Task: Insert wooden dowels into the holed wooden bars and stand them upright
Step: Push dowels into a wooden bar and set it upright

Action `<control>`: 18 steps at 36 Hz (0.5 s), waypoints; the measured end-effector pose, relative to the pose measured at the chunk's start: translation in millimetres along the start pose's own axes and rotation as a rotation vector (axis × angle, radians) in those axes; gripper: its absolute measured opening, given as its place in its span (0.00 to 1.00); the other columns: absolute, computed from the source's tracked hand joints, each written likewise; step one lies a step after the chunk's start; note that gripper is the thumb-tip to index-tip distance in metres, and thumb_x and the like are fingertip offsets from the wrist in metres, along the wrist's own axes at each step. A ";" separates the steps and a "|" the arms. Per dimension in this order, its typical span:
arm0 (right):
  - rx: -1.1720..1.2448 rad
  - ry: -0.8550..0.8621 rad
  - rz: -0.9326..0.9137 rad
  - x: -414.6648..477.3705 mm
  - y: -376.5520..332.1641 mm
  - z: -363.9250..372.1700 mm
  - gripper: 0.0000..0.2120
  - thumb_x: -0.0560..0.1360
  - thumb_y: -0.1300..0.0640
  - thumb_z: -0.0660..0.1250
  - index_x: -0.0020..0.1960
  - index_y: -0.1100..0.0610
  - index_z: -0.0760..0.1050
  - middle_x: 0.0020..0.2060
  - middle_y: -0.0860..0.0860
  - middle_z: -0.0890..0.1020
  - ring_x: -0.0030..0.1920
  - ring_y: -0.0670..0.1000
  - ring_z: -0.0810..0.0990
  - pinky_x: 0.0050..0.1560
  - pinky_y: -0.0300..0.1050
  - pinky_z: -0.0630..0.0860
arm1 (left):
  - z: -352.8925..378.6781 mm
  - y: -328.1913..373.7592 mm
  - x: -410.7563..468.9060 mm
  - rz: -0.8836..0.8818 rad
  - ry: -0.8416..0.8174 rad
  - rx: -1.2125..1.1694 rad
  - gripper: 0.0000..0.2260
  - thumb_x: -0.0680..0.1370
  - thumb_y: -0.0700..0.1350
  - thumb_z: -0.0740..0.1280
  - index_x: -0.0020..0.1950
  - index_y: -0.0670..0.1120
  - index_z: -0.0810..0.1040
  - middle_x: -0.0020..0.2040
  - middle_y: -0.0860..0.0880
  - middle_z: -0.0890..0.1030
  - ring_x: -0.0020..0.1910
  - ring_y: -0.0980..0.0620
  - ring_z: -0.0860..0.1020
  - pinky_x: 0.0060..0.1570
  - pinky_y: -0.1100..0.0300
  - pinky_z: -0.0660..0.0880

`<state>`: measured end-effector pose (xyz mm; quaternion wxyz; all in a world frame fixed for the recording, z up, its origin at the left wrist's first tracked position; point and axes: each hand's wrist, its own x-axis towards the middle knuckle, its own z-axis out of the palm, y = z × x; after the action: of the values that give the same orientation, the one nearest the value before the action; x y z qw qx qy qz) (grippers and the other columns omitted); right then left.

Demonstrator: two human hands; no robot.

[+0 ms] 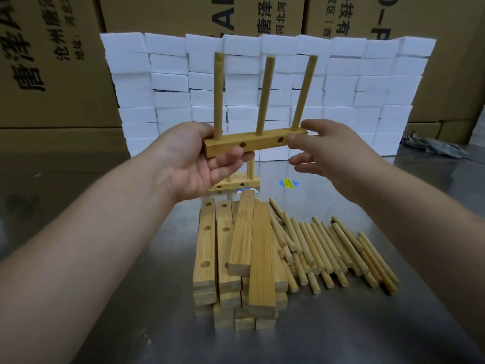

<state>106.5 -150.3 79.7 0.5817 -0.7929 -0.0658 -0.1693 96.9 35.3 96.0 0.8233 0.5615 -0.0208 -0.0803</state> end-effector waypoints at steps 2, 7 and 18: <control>-0.028 0.006 -0.022 0.1 1.1 -0.4 0.24 0.74 0.55 0.67 0.68 0.56 0.67 0.43 0.51 0.81 0.40 0.48 0.82 0.53 0.49 0.79 | -1.7 0.5 0.2 -0.016 -0.011 0.023 0.14 0.81 0.41 0.54 0.41 0.38 0.74 0.39 0.35 0.83 0.24 0.52 0.80 0.23 0.63 0.76; 0.026 0.048 -0.050 1.6 3.0 -0.7 0.07 0.75 0.59 0.67 0.52 0.57 0.76 0.34 0.50 0.79 0.30 0.46 0.77 0.51 0.49 0.79 | -4.4 2.5 4.1 0.039 0.035 0.019 0.14 0.83 0.46 0.52 0.59 0.39 0.72 0.39 0.35 0.83 0.21 0.53 0.78 0.24 0.61 0.76; 0.049 0.158 -0.036 9.0 14.5 -2.8 0.08 0.75 0.58 0.67 0.53 0.56 0.74 0.35 0.50 0.80 0.31 0.45 0.80 0.46 0.43 0.80 | -14.5 2.1 11.4 0.324 0.105 0.387 0.05 0.77 0.43 0.65 0.49 0.43 0.78 0.48 0.44 0.82 0.37 0.50 0.82 0.41 0.61 0.80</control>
<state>118.7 -158.3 70.5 0.6013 -0.7611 -0.0380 -0.2402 110.2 47.6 91.9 0.7025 0.7014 -0.0826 0.0875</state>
